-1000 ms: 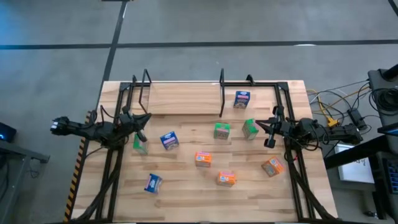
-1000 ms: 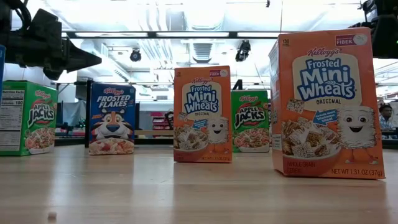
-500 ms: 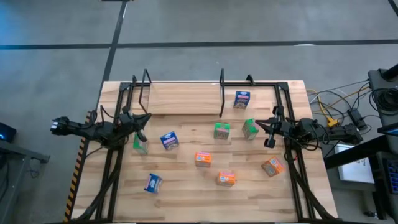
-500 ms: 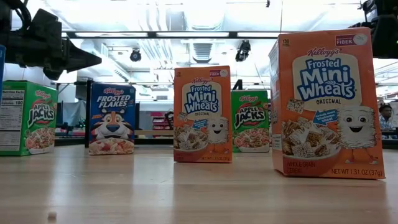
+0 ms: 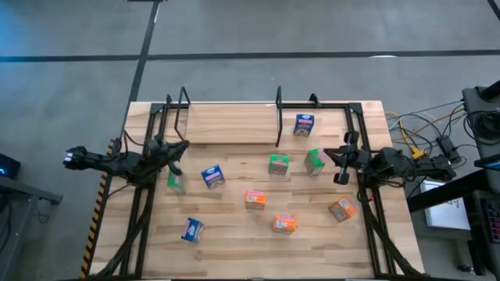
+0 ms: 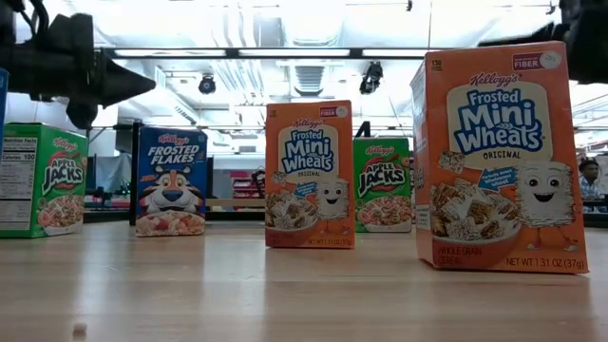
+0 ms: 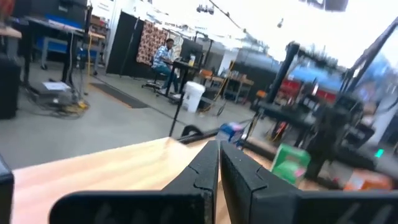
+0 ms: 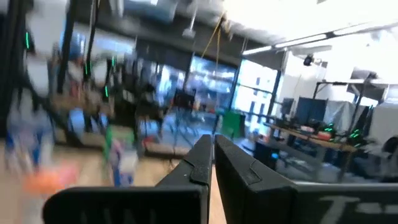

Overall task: Stack cereal on shelf
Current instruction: Put the middle blue cereal box on the shelf

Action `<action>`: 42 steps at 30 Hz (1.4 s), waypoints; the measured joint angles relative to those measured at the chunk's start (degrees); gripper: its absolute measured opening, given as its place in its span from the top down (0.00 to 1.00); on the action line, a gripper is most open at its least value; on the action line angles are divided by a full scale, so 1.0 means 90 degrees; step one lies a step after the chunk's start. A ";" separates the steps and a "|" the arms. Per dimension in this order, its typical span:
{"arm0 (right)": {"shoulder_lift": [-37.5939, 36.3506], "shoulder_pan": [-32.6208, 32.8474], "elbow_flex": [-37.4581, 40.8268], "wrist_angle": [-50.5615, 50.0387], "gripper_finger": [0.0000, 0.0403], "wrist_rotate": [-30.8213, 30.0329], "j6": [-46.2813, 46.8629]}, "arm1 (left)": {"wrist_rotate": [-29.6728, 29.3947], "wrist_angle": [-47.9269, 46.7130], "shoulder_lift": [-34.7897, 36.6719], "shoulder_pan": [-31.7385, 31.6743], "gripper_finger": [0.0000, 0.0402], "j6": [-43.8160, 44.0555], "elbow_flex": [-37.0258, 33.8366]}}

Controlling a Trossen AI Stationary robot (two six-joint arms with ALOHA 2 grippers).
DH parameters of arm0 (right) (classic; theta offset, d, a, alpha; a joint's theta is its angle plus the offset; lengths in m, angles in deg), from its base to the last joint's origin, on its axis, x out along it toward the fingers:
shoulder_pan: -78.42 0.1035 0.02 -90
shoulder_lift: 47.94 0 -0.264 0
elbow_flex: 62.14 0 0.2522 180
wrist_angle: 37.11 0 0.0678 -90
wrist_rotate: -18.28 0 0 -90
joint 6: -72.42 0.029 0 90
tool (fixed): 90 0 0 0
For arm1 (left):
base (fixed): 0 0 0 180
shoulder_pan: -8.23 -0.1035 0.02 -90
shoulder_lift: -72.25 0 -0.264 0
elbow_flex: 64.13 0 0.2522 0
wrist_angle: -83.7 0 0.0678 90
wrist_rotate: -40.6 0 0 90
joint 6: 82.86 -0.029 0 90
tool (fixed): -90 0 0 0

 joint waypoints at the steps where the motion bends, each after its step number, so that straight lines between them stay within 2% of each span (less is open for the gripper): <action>1: -0.0002 0.0000 0.0001 0.0215 0.98 -0.0001 0.0345 | 0.0000 0.0138 -0.0002 0.0002 1.00 0.0038 0.0000; 5: -0.0002 0.0000 0.0001 0.0743 0.98 -0.0001 0.1728 | 0.0000 0.0479 0.0000 0.0001 1.00 0.0064 0.0000; 8: -0.0002 0.0000 0.0001 0.0830 0.98 -0.0003 0.2172 | 0.0001 0.0489 -0.0002 0.0002 1.00 0.0187 0.0000; 12: -0.0002 0.0000 0.0001 0.0838 0.98 -0.0011 0.2052 | 0.0000 0.0465 0.0000 -0.0001 1.00 0.0205 0.0000; 17: -0.0002 0.0000 0.0001 0.0858 0.98 -0.0068 0.1267 | 0.0000 0.0469 -0.0001 0.0000 1.00 0.0205 -0.0001; 27: -0.0002 0.0000 -0.0046 0.0908 0.98 -0.0057 0.1897 | 0.0019 0.0964 -0.0002 -0.0001 1.00 0.0207 0.0000; 30: -0.0002 0.0000 -0.0057 0.0950 0.98 -0.0055 0.1894 | 0.0436 0.1432 -0.0002 -0.0001 1.00 -0.0069 -0.0002; 36: -0.0002 0.0000 -0.0060 0.0981 0.98 -0.0053 0.1894 | 0.1759 0.2546 -0.0070 0.0002 1.00 -0.0524 0.0000; 42: 0.0000 0.0000 -0.0072 0.1453 0.98 0.0189 0.1631 | 0.2148 0.3347 -0.0458 0.0002 1.00 -0.0538 0.0000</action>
